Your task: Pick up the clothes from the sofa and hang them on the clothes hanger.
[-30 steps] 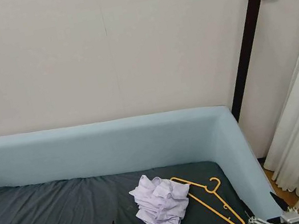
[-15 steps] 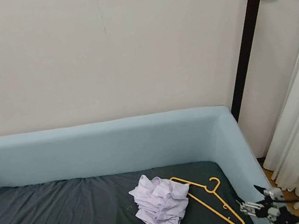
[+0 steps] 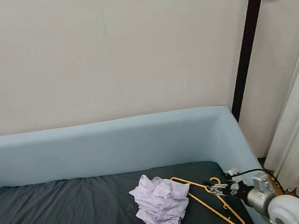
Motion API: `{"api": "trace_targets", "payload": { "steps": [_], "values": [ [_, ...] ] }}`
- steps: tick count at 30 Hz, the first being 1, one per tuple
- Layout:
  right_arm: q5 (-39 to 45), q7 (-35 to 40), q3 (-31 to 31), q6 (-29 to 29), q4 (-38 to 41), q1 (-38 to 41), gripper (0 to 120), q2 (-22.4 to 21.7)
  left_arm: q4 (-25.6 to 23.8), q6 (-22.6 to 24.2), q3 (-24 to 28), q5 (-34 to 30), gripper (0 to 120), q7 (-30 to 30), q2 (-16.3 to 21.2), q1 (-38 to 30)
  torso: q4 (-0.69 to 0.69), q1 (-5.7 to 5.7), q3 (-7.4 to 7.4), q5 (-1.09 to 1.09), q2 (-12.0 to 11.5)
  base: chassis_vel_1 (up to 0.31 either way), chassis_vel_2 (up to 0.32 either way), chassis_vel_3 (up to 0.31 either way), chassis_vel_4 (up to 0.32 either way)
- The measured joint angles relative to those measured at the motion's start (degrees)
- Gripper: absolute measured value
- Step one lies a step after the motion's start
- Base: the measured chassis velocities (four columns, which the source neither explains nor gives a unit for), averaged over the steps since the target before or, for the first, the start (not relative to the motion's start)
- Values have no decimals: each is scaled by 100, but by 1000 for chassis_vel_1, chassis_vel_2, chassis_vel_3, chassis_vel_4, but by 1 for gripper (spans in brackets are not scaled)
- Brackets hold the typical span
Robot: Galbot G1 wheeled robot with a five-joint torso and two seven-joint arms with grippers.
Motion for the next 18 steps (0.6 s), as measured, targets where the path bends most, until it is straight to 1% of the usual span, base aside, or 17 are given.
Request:
{"api": "trace_targets", "payload": {
  "steps": [2, 3, 4, 7, 8, 10, 12, 13, 17, 18],
  "values": [
    [-197, 23, -392, -61, -224, 300, 100, 230, -1, -22, -39, 11, 100, -6, -31, 46, 1, 0, 0, 0, 0, 0, 0, 0, 0],
    [-197, 23, -392, -61, -224, 300, 100, 230, -1, -22, -39, 11, 100, -6, -31, 46, 1, 0, 0, 0, 0, 0, 0, 0, 0],
    [-310, -25, -569, -76, -378, 442, 100, 343, -5, -34, -65, 12, 100, -8, -46, 68, 2, 0, -1, -1, 0, 0, 0, 0, 0],
    [-594, -252, -996, -21, -866, 759, 100, 536, -12, -55, -124, 13, 100, -22, -75, 104, 1, 0, -1, 1, 0, 0, 0, 0, 0],
    [-594, -252, -996, -21, -866, 759, 100, 536, -12, -55, -124, 13, 100, -22, -75, 104, 1, 0, -1, 1, 0, 0, 0, 0, 0],
    [-736, -348, -1241, 43, -1123, 960, 100, 657, -22, -61, -150, 12, 100, -25, -104, 124, -1, 0, -1, -1, 0, 0, 0, 0, 0],
    [-769, -412, -1439, 55, -1278, 1142, 100, 781, -40, -62, -157, 21, 100, -26, -130, 149, 0, 0, -1, 0, 0, 0, 0, 0, 0],
    [-769, -412, -1439, 55, -1278, 1142, 100, 781, -40, -62, -157, 21, 100, -26, -130, 149, 0, 0, -1, 0, 0, 0, 0, 0, 0],
    [-912, -594, -1856, 78, -1671, 1472, 100, 1059, -118, -62, -180, 67, 100, -26, -207, 215, 1, 0, -1, 1, 0, 0, 0, 0, 0],
    [-912, -594, -1856, 78, -1671, 1472, 100, 1059, -118, -62, -180, 67, 100, -26, -207, 215, 1, 0, -1, 1, 0, 0, 0, 0, 0]
  ]
}}
